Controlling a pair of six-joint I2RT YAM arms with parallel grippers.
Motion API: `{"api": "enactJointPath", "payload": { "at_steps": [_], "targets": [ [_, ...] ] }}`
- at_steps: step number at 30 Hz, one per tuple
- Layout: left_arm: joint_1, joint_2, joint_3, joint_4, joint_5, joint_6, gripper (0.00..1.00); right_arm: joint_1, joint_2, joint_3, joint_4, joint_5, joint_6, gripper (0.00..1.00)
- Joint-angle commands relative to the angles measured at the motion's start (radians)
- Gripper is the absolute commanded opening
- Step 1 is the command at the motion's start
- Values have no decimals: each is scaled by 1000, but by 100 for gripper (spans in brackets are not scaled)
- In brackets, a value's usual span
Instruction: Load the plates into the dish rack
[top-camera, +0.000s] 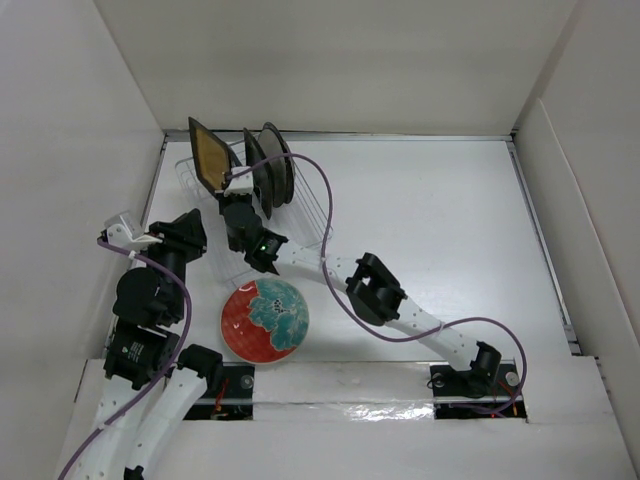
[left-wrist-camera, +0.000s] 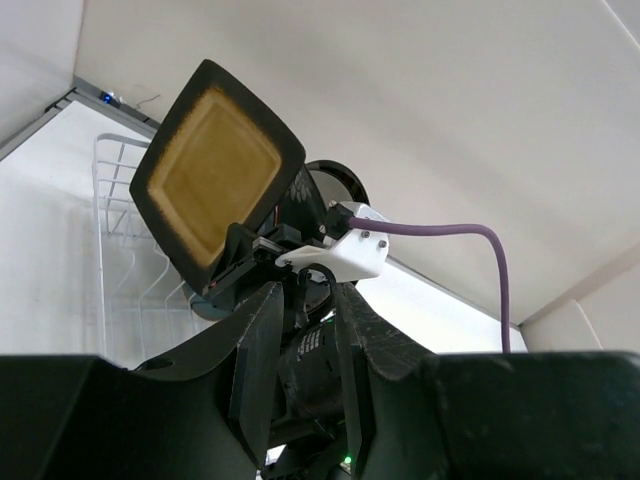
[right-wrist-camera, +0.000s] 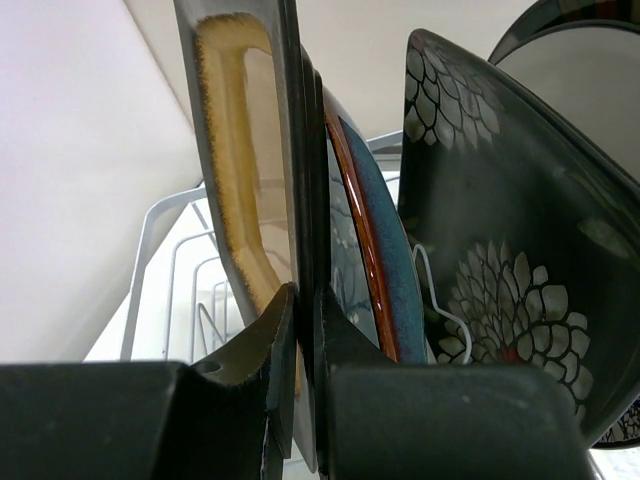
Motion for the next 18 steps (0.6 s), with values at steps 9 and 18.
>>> {"api": "enactJointPath", "payload": {
  "at_steps": [9,18],
  "targets": [
    [3,14,-7,64,22,0,24,-28,-117,17,471,153,-293,0],
    [3,-3,-7,55,21,2,24,-28,-63,-10,365,148,-208,0]
  ]
}}
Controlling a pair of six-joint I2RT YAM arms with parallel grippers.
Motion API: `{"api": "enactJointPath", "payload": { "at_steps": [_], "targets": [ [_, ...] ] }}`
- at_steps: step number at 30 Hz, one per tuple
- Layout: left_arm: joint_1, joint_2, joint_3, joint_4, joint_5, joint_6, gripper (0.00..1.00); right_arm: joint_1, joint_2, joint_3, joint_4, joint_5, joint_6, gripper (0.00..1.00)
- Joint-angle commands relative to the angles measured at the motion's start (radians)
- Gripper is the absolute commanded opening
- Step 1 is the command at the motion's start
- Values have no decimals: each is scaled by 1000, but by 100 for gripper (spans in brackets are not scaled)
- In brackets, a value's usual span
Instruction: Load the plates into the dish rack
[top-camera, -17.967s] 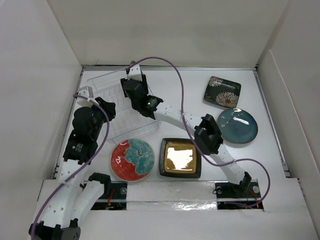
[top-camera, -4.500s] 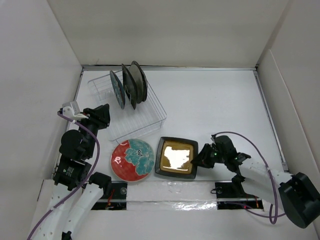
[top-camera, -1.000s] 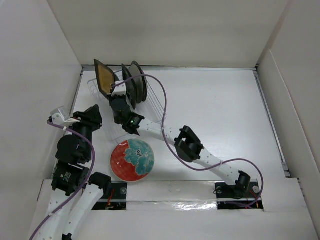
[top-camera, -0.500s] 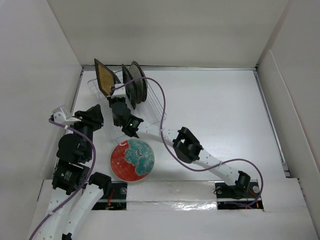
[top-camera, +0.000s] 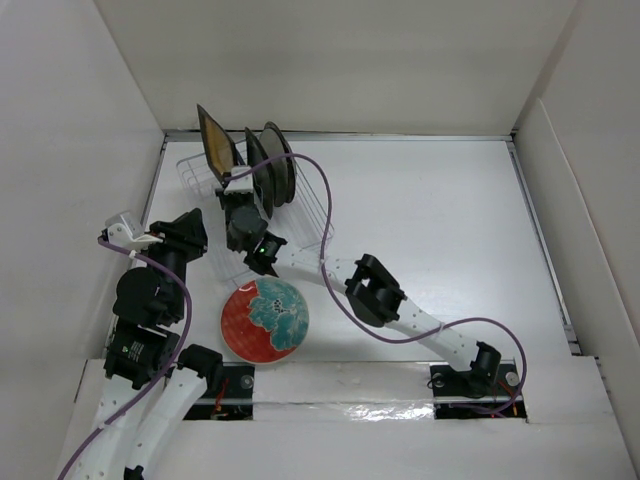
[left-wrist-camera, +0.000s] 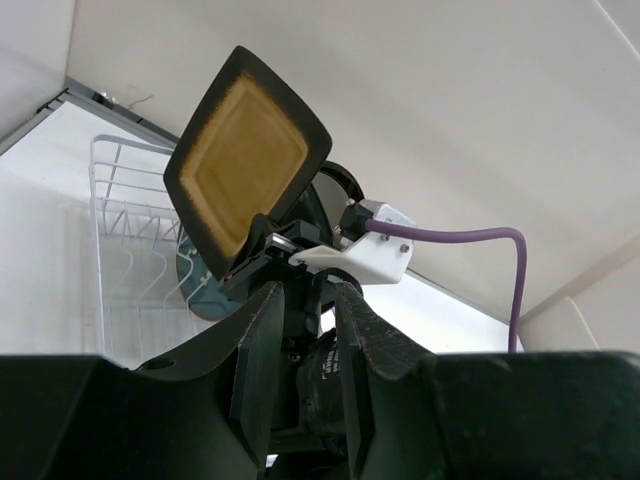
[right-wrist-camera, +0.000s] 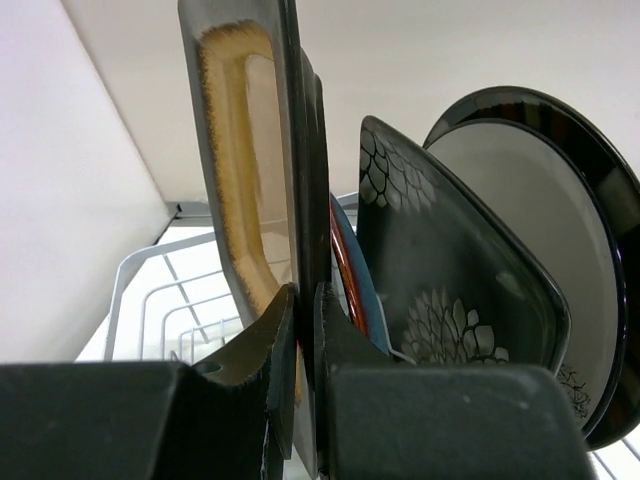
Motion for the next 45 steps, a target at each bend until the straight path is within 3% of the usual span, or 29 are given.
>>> {"api": "enactJointPath", "payload": {
  "at_steps": [1,8,14,15,19,21,22,33,36,39,40,42,43,45],
  "targets": [
    [3,-6,-7,49,5,2,24,-33,-69,-30,144,63,58,0],
    [3,-5,-5,48,4,2,24,5,-16,8,62,35,101,0],
    [3,-11,-5,46,2,2,24,27,-23,-63,13,28,174,1],
    [3,-9,-7,45,2,2,24,27,-38,-95,-9,9,217,6],
    [3,-15,-8,46,13,0,24,48,-97,-224,44,2,209,51],
    [3,-14,-10,45,15,0,24,57,-109,-225,-5,-14,254,56],
    [3,-15,-11,43,16,-1,24,57,-130,-245,-23,-23,259,64],
    [3,-26,-16,42,16,-3,24,57,-449,-667,-56,-141,424,69],
    [3,-25,-16,43,22,-3,24,47,-517,-689,-118,-163,424,71],
    [3,-31,-14,45,16,-1,24,21,-565,-689,-184,-233,424,70],
    [3,-32,-13,45,12,-1,24,10,-580,-651,-260,-264,424,65],
    [3,-35,-14,45,7,0,24,-33,-571,-559,-377,-340,427,42],
    [3,-35,-13,46,7,2,24,-48,-540,-431,-511,-404,430,5],
    [3,-37,-13,46,7,3,24,-83,-500,-300,-626,-460,432,0]
  ]
}}
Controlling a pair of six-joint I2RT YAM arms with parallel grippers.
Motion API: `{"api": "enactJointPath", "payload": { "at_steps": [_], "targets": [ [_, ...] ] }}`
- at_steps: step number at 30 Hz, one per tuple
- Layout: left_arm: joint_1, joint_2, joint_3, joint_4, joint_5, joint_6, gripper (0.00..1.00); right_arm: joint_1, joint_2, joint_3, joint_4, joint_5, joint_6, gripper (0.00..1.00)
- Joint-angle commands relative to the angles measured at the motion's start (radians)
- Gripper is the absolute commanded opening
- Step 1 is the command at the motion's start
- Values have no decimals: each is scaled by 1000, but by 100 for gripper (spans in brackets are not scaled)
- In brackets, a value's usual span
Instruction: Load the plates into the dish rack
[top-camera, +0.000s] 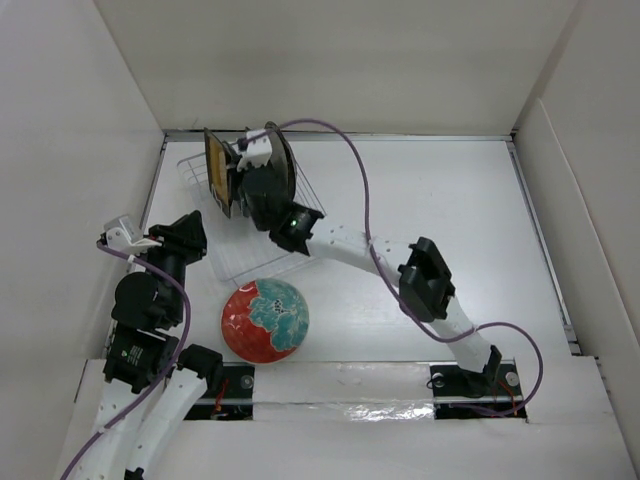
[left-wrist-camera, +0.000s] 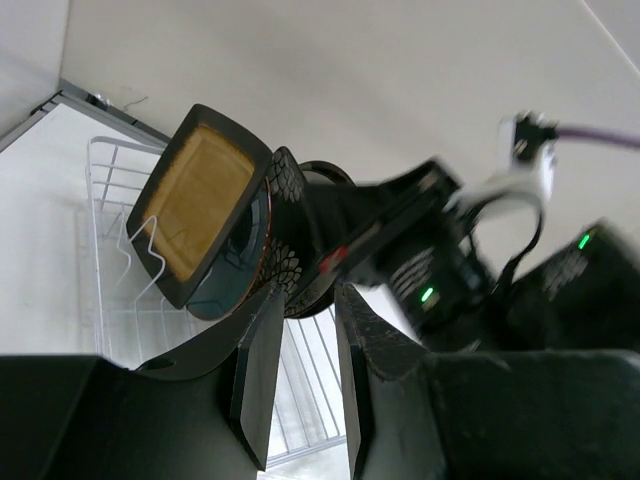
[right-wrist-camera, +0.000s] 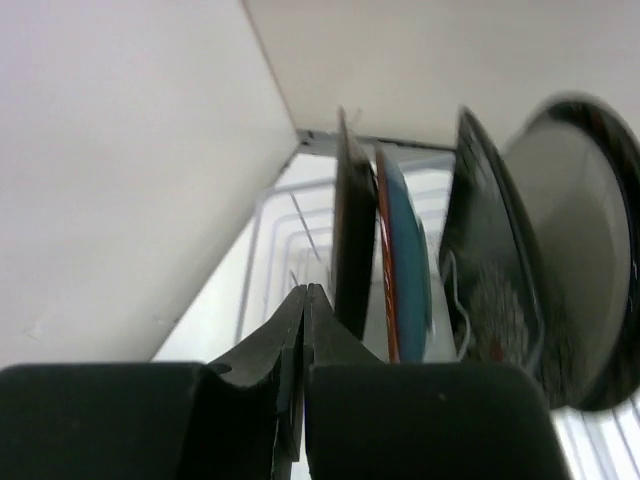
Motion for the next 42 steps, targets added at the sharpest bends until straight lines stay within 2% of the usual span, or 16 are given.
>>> {"api": "enactJointPath", "payload": {
  "at_steps": [1,3,4,7,12,17,18,19,21,22,23,29,31,35,40,42],
  "targets": [
    [3,-12,-1,47,-6,3,24,-74,26,213,-268,-161,12,0],
    [3,-15,-1,47,-9,5,24,-100,87,351,-343,-185,13,2],
    [3,-15,-1,48,-8,5,24,-100,112,405,-407,-193,16,18],
    [3,-12,-2,47,0,3,24,-137,159,480,-394,-272,28,43],
    [3,-1,-2,48,10,3,24,-175,239,595,-383,-421,73,48],
    [3,36,-2,47,-9,10,24,-175,238,541,-352,-472,91,37],
    [3,54,4,35,-12,10,24,-175,213,495,-336,-459,99,35],
    [3,74,8,27,-11,10,24,-175,172,335,-226,-445,101,27],
    [3,149,36,8,0,6,20,-175,2,136,-94,-431,105,2],
    [3,178,47,7,13,6,19,-175,-56,47,9,-417,104,0],
    [3,235,59,7,21,5,18,-175,-156,-81,42,-410,102,0],
    [3,451,180,7,27,0,13,-175,-429,-367,80,-414,65,0],
    [3,528,266,1,-3,26,19,-187,-544,-515,97,-405,77,2],
    [3,828,471,-39,-65,77,29,-209,-701,-719,68,-423,117,9],
    [3,1102,762,-124,-215,111,33,-242,-874,-988,94,-472,182,24],
    [3,1189,817,-137,-253,143,32,-253,-940,-1029,73,-480,188,26]
  ]
}}
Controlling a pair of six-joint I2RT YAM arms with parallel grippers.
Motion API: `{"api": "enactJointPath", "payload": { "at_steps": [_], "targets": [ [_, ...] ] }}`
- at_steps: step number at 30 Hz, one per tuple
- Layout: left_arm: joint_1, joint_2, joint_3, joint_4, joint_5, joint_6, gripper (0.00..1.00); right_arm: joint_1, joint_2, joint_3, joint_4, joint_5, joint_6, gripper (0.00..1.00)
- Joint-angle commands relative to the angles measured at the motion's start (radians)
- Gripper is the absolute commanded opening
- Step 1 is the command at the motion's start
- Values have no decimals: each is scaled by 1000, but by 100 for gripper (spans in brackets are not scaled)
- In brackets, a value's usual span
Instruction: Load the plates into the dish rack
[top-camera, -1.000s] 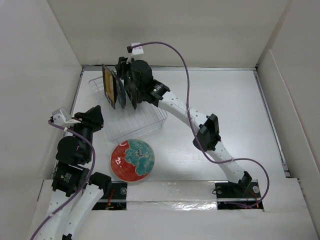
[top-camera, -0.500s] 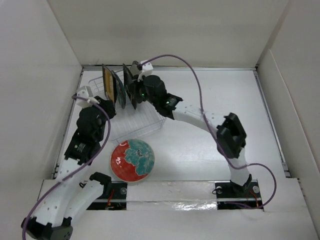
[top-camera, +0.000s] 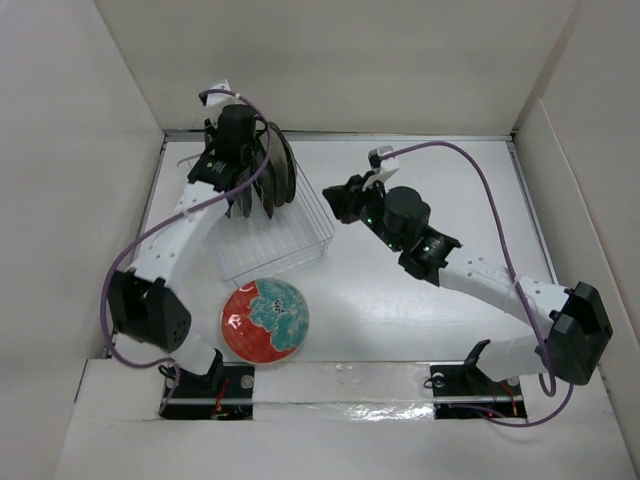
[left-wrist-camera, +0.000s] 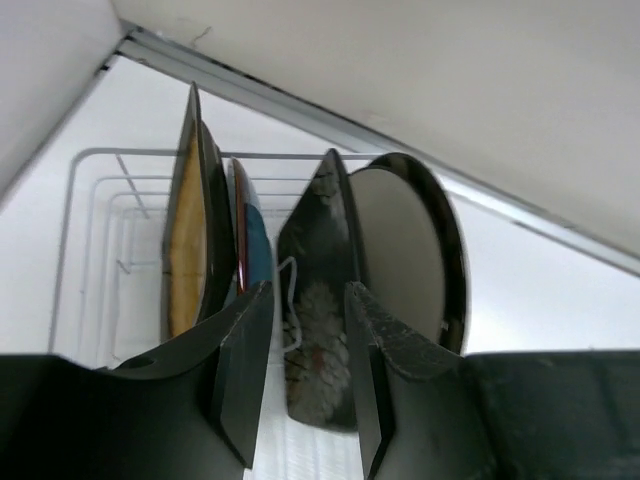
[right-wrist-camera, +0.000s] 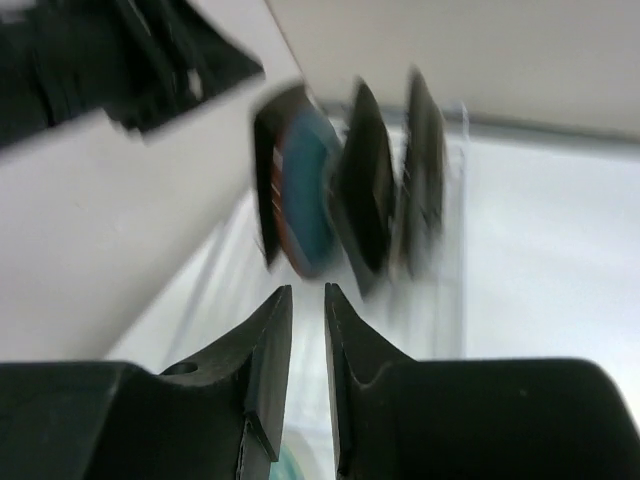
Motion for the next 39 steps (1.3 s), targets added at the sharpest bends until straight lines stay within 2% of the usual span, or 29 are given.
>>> {"api": "enactJointPath", "payload": {
  "at_steps": [1,5,7,14,18,22,30,39],
  "targets": [
    [19,96,145,-77,-133,60,31,-31,-71,-66,-14,-38,37,26],
    [45,241,294,-166,-109,68,30,-53,-149,-122,-44,-49,35,27],
    [45,266,345,-227,-161,58,28,-83,-184,-155,-48,-58,29,27],
    [102,194,269,-181,-141,49,28,-148,-207,-205,-28,-128,64,27],
    [128,151,232,-155,-72,55,29,-148,-183,-199,-22,-142,69,27],
    [137,174,217,-189,-52,84,29,-148,-158,-194,-19,-151,76,27],
    [137,202,114,-141,46,60,25,-130,-134,-176,-30,-133,64,27],
    [137,133,0,-124,70,46,12,-111,-106,-174,-24,-127,63,27]
  ]
}}
